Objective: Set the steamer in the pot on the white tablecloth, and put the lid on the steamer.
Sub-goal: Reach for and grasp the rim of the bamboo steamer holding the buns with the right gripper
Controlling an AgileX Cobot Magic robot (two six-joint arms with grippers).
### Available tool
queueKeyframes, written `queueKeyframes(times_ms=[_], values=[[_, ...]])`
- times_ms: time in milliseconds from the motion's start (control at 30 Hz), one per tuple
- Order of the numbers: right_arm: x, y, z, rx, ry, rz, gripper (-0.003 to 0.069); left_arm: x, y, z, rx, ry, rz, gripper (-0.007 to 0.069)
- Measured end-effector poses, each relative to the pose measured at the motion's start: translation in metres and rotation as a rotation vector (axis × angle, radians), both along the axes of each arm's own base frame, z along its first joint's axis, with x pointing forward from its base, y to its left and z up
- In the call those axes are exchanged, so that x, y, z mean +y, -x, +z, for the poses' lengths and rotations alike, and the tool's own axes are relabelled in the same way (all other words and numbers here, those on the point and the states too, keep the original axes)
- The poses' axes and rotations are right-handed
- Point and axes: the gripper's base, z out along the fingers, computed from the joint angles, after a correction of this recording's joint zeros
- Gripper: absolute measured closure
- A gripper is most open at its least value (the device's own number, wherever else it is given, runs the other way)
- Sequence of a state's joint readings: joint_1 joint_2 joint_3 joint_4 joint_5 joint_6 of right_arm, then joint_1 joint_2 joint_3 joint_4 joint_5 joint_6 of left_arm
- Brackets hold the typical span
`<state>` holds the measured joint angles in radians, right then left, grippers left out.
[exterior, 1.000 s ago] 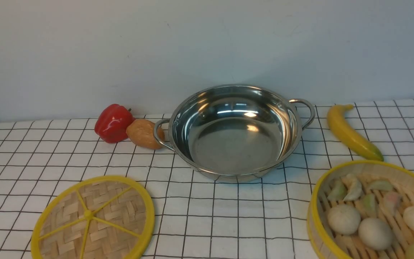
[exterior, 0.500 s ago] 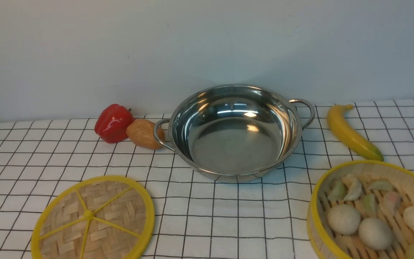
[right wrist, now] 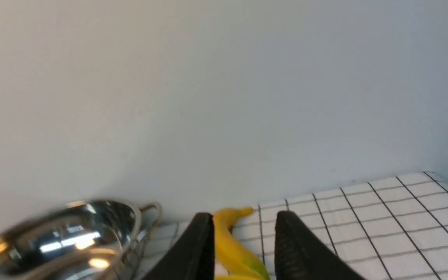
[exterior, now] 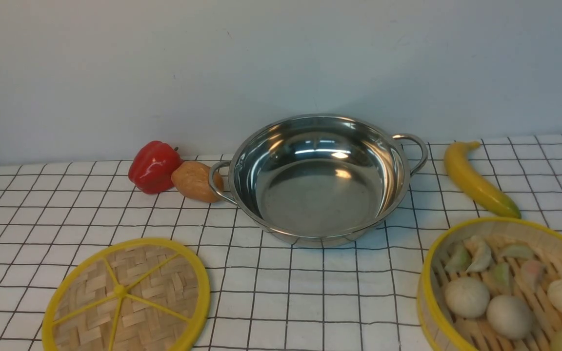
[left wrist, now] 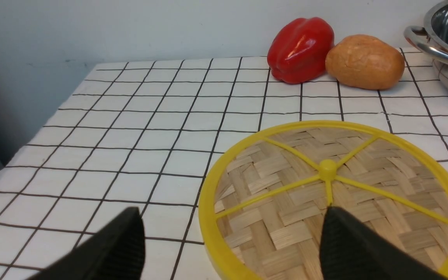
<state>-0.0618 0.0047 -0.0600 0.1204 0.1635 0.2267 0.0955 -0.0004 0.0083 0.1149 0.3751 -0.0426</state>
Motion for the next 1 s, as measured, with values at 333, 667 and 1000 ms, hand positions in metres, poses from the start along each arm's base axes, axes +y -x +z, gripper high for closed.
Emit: queueKeyframes(times_ms=[333, 667, 1000], values=[[0.008, 0.000, 0.077, 0.121, -0.091, 0.086, 0.0419, 0.000, 0.000, 0.000, 0.000, 0.000, 0.000, 0.0067], [0.022, -0.031, 0.097, 0.307, -0.254, 0.246, 0.0419, 0.000, 0.000, 0.000, 0.000, 0.000, 0.000, 0.0067], [0.045, -0.061, 0.108, 0.700, 0.045, 0.643, 0.0419, 0.000, 0.000, 0.000, 0.000, 0.000, 0.000, 0.0067]])
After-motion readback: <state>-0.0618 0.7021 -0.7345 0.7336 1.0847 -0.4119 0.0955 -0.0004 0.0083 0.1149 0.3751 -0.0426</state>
